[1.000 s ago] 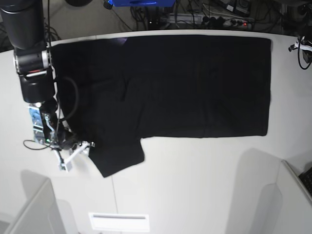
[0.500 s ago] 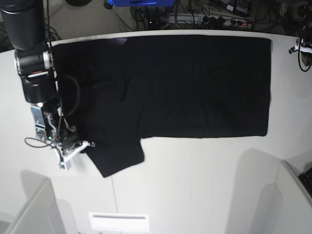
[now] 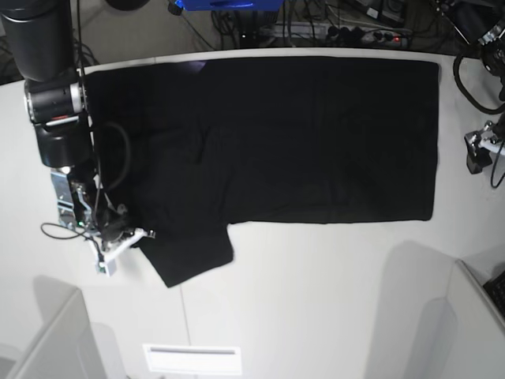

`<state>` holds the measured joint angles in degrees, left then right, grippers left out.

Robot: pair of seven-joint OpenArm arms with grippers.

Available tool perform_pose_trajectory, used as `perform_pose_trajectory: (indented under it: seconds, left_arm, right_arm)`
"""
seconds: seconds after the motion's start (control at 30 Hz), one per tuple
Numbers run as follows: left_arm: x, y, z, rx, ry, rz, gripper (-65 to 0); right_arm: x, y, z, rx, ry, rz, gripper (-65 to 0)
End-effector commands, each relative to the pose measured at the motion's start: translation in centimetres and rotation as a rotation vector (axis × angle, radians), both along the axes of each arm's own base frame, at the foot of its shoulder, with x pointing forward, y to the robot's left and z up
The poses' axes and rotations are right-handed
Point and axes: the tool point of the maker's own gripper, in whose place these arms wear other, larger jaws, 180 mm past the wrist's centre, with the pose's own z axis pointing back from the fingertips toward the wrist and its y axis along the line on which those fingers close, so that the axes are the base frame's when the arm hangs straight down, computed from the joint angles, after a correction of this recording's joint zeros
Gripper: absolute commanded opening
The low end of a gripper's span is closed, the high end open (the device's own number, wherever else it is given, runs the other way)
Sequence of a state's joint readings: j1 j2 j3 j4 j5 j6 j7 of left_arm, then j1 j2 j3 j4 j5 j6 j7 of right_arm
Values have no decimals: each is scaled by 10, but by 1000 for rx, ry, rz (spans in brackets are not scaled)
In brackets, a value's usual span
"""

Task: Fold the T-shirt properly
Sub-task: 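Move the left gripper to the other hem corner and grasp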

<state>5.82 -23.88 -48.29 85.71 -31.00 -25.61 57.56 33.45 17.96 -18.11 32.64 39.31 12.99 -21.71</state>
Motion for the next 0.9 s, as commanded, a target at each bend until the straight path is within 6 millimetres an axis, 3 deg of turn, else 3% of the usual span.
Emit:
perform_pose_trajectory:
  seconds: [0.0,0.17,0.3,0.4,0.6,0.87]
  left_arm:
    - [17,6,12,48,-16,-8,-12]
    - [64,-5,-10,115,104,-66,-12]
    - [105,-29,-22,96,111,-146,-12]
    - [124,-43,-36,62,117,-180,-12]
    - [133,-56,-70,-15,138,-180,-12]
    - [137,-87,-86,-46,132,-225,-15]
  right_arm:
    - [4,-4,6,-15,9,9,-650]
    - [8,-3,10,-11,0,7,-650]
    - [10,-3,12,-11,-4,7,-650]
    - [12,-3,14,-11,-9,7,-650]
    - [11,-3,14,-14,-8,9,-650]
    - [11,-3,14,-16,-8,11,-650]
